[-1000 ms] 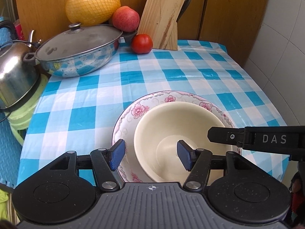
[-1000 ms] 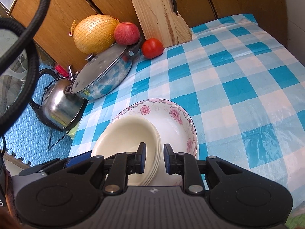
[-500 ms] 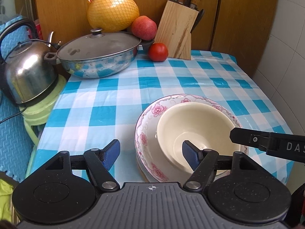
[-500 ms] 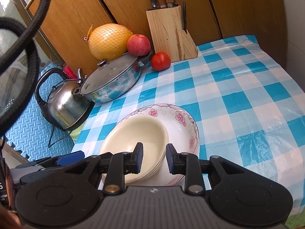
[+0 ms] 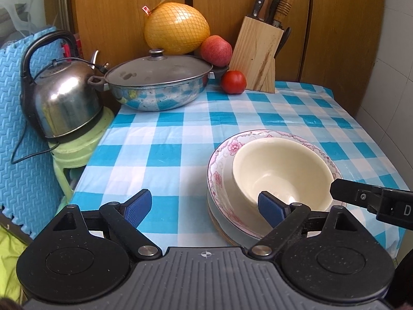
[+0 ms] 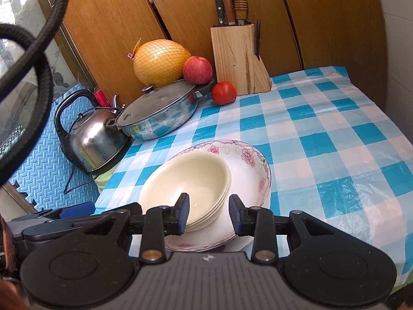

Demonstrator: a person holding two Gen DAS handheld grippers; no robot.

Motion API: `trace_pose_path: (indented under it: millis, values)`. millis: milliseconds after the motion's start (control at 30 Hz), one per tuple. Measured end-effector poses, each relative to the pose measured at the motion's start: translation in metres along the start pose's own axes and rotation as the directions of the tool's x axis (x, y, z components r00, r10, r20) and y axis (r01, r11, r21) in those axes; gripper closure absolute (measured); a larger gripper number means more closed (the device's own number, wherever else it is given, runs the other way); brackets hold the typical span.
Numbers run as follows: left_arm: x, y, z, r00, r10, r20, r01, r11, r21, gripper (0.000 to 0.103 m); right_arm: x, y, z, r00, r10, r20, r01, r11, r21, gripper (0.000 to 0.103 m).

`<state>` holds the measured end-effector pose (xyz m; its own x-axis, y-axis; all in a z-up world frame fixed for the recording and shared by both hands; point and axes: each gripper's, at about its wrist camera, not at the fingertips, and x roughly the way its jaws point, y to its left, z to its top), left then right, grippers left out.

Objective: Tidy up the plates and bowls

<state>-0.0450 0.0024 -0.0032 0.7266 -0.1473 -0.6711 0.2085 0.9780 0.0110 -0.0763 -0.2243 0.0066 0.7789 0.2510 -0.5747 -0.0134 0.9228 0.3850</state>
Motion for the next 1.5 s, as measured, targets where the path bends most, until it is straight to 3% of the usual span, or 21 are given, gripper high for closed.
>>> trace_pose_path:
  millis: [100,267,533,1500]
  values:
    - [-0.012,0.006,-0.006,0.999,0.023,0.029,-0.022,0.999,-0.031,0.002,-0.001,0.01,-0.008,1.0,-0.02,0.011,0.02,0.999,-0.049,0.069]
    - [-0.022,0.002,-0.022,0.998,0.051,0.041,-0.051,0.999,-0.02,0.0,-0.01,0.011,-0.018,1.0,-0.012,0.015,0.013,0.999,-0.04,0.068]
    - [-0.017,-0.008,-0.033,0.999,0.05,0.003,-0.05,0.999,0.007,0.0,-0.02,0.009,-0.03,0.999,-0.033,0.013,0.033,0.999,-0.041,0.065]
    - [-0.016,-0.007,-0.033,1.0,0.021,-0.013,-0.021,1.0,-0.015,0.0,-0.017,0.009,-0.034,1.0,-0.009,-0.009,0.008,1.0,-0.03,0.065]
